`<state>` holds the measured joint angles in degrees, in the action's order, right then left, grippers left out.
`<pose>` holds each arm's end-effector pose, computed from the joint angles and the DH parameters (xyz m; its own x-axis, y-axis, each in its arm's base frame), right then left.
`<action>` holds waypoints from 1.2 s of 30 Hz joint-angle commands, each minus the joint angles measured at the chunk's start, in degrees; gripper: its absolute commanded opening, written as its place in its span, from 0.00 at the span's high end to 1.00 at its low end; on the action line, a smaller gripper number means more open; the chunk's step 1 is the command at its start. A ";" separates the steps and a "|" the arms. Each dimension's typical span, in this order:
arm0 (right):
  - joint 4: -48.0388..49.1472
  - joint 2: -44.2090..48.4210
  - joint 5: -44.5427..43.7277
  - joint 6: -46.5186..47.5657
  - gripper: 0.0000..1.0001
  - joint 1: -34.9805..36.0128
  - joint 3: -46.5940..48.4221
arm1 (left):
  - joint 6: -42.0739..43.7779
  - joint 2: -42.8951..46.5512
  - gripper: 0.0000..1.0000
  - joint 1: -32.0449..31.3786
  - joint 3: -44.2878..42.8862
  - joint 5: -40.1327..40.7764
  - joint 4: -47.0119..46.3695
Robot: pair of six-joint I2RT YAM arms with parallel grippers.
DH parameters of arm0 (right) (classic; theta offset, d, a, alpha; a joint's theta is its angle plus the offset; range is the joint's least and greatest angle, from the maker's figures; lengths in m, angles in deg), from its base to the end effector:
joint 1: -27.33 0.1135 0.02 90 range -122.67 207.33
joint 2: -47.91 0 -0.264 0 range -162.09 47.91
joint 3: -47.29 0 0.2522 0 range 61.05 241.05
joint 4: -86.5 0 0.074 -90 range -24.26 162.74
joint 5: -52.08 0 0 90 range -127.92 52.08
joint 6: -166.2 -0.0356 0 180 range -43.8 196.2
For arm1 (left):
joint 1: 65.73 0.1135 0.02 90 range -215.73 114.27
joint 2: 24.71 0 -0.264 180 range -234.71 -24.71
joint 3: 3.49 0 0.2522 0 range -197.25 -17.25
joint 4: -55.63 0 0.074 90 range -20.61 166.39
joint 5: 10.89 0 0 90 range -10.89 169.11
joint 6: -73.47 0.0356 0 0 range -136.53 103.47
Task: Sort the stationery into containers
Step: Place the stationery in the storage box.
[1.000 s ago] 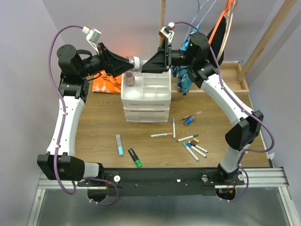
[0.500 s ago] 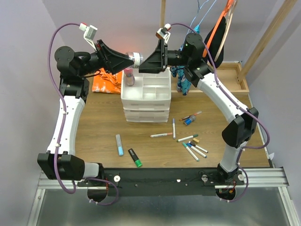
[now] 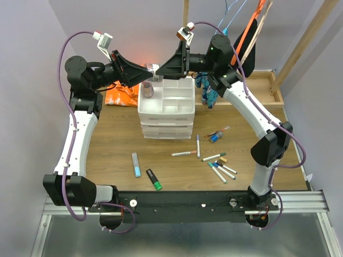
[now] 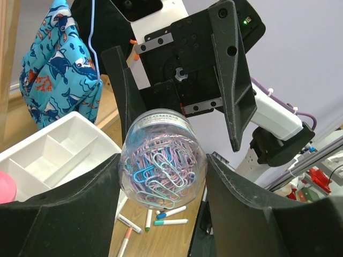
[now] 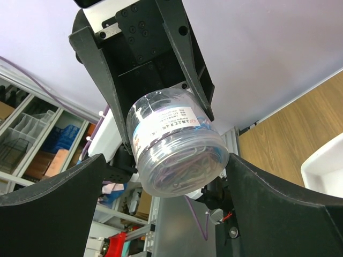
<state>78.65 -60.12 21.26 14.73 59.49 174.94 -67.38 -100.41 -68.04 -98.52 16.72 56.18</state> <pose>0.3474 0.2545 0.4680 -0.7824 0.0398 -0.6215 -0.6219 -0.1020 0.7764 0.2770 -0.0427 0.4819 -0.4615 -0.3411 -0.8190 0.7905 0.2610 -0.5541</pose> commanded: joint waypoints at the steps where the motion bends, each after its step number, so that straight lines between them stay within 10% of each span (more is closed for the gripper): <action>1: 0.42 0.19 -0.12 0.04 0.00 1.15 0.90 | -0.39 1.61 0.33 0.64 -0.29 -1.07 -1.73; 15: 2.00 1.33 0.41 0.12 0.30 1.41 -1.30 | -0.04 1.17 0.33 1.25 0.33 -0.80 -1.47; 36: -3.36 2.30 1.29 11.36 0.45 -1.05 -0.24 | 5.14 1.17 0.14 4.94 -1.60 0.78 5.39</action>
<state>76.36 -60.10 19.97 21.92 59.93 173.85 -65.45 -99.86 -65.04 -97.52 16.02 58.34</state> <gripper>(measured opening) 0.692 0.842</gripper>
